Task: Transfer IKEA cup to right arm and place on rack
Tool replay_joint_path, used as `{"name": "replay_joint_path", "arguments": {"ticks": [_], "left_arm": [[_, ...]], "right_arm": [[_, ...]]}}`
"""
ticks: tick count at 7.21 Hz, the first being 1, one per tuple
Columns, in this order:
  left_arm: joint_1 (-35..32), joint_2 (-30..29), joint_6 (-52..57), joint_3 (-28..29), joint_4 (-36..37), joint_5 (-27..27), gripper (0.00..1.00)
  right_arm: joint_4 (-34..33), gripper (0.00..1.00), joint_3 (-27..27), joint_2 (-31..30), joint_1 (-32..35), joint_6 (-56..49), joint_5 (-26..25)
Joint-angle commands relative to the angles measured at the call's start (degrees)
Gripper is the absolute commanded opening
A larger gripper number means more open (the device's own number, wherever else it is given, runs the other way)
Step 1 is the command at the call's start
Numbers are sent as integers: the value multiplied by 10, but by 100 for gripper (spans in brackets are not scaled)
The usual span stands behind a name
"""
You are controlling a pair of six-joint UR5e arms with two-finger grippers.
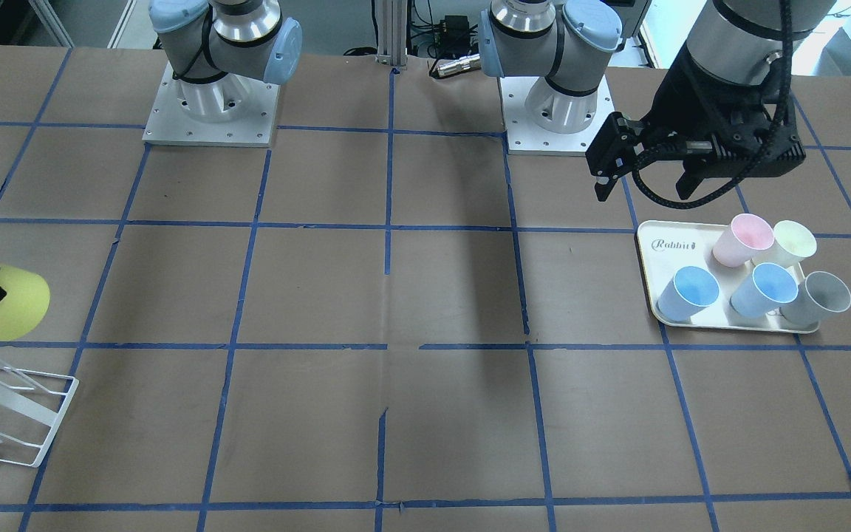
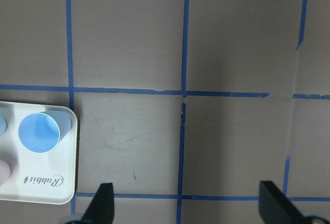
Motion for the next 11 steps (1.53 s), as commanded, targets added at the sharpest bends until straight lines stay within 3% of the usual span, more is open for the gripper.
{"name": "replay_joint_path", "arguments": {"ticks": [1, 6, 11], "left_arm": [[-17, -10, -7, -1, 16, 16, 100], [-17, -3, -2, -8, 23, 10, 100], [-11, -2, -3, -7, 22, -28, 100]], "right_arm": [[-42, 0, -43, 43, -2, -49, -18], [-128, 0, -77, 132, -49, -101, 13], [-141, 0, -86, 185, -64, -112, 15]]}}
